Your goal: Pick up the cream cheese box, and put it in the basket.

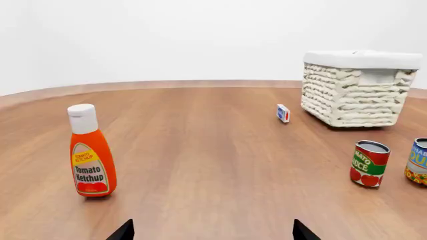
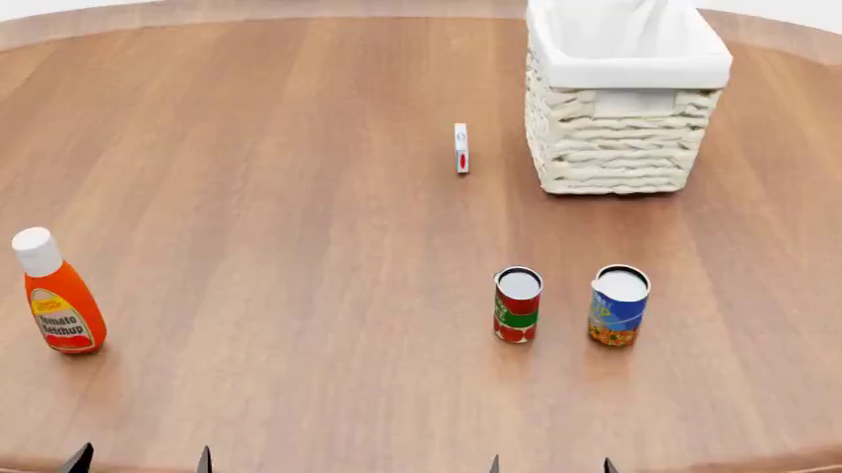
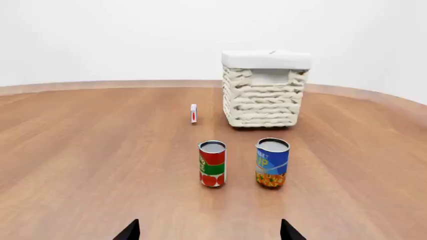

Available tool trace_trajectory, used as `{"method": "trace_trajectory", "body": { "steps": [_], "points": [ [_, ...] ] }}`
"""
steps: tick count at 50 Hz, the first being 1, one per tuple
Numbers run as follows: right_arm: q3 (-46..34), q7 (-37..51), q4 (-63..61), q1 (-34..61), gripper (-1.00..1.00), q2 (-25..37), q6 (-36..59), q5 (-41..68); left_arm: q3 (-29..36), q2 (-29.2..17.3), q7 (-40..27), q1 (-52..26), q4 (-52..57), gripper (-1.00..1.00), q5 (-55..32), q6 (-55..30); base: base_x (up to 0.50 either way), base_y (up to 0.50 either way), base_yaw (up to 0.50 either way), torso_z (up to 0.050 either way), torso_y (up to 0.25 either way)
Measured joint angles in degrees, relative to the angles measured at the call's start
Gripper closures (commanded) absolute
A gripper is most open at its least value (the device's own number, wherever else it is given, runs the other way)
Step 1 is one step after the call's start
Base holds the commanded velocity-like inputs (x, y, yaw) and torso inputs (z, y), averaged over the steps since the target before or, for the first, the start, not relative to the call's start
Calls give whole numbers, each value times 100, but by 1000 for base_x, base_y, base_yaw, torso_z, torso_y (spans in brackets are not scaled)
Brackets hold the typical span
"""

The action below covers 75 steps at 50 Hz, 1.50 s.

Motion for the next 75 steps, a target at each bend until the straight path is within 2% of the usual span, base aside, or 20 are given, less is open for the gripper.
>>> {"method": "trace_trajectory", "body": {
  "steps": [15, 48, 75],
  "points": [
    [-338, 330, 171, -95, -100, 163, -433, -121, 222, -178, -133, 153, 21, -100, -146, 240, 36, -14, 0, 0, 0],
    [-873, 666, 661, -45, -100, 440, -875, -42, 592, -433, -464, 114, -212, -100, -473, 340, 453, -195, 0, 0, 0],
    [-1147, 800, 746, -32, -100, 601, -960, 88, 781, -590, -646, 70, -347, -100, -676, 387, 474, -330, 0, 0, 0]
  ]
}}
